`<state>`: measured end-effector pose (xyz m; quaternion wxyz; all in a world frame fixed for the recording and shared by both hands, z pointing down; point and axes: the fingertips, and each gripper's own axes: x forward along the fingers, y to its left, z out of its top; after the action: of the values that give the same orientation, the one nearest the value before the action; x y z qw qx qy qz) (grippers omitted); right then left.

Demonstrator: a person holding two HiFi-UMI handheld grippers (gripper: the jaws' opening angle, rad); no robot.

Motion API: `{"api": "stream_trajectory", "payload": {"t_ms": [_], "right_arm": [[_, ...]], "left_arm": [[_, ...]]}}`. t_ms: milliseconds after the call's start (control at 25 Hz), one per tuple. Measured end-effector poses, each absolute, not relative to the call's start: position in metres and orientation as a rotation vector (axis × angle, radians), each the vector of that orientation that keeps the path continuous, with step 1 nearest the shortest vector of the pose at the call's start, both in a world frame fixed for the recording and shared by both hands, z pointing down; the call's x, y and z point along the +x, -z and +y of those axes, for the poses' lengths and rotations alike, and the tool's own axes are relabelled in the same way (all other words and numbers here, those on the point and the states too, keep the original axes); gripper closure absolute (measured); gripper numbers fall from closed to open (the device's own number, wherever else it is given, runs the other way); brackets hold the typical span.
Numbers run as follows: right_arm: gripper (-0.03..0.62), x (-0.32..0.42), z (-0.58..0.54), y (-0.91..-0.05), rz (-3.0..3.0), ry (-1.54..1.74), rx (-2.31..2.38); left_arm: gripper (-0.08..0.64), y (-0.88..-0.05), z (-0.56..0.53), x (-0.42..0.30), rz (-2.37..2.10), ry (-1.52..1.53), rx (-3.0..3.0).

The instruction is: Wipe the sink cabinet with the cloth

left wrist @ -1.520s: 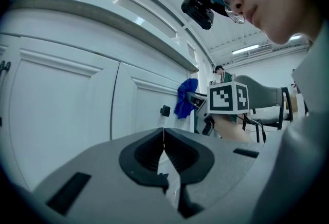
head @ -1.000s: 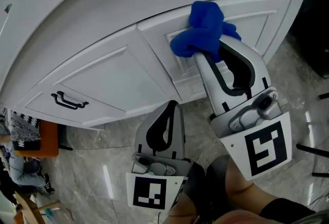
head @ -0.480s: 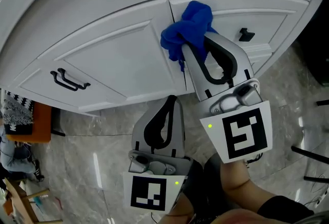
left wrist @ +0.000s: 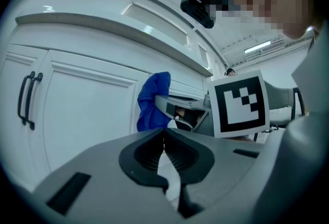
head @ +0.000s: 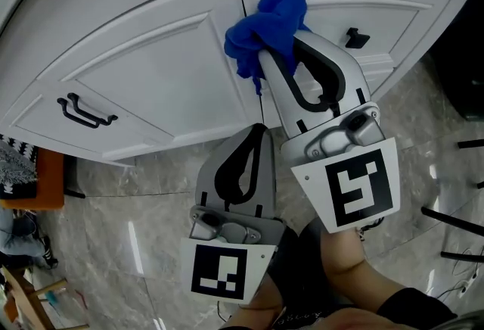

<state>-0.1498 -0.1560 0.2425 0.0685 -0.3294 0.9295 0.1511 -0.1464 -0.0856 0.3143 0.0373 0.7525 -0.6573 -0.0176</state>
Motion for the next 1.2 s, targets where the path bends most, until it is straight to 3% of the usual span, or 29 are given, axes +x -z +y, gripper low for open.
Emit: {"api": "stream_trajectory", "payload": {"t_ms": [240, 480, 680, 1200], "right_arm": [[0.516, -0.149, -0.156, -0.244, 2.8, -0.463, -0.966], [0.517, -0.148, -0.156, -0.242, 2.808, -0.473, -0.976], [0.517, -0.147, -0.158, -0.242, 2.821, -0.473, -0.992], [0.517, -0.104, -0.187, -0.239, 2.742, -0.536, -1.21]], "left_arm": [[0.554, -0.322, -0.096, -0.151, -2.091, -0.007, 2.308], [0.554, -0.335, -0.106, -0.144, -2.148, -0.333, 2.375], [0.554, -0.335, -0.107, -0.14, -2.088, -0.147, 2.335], [0.554, -0.333, -0.107, -0.129, -2.048, -0.126, 2.351]]}}
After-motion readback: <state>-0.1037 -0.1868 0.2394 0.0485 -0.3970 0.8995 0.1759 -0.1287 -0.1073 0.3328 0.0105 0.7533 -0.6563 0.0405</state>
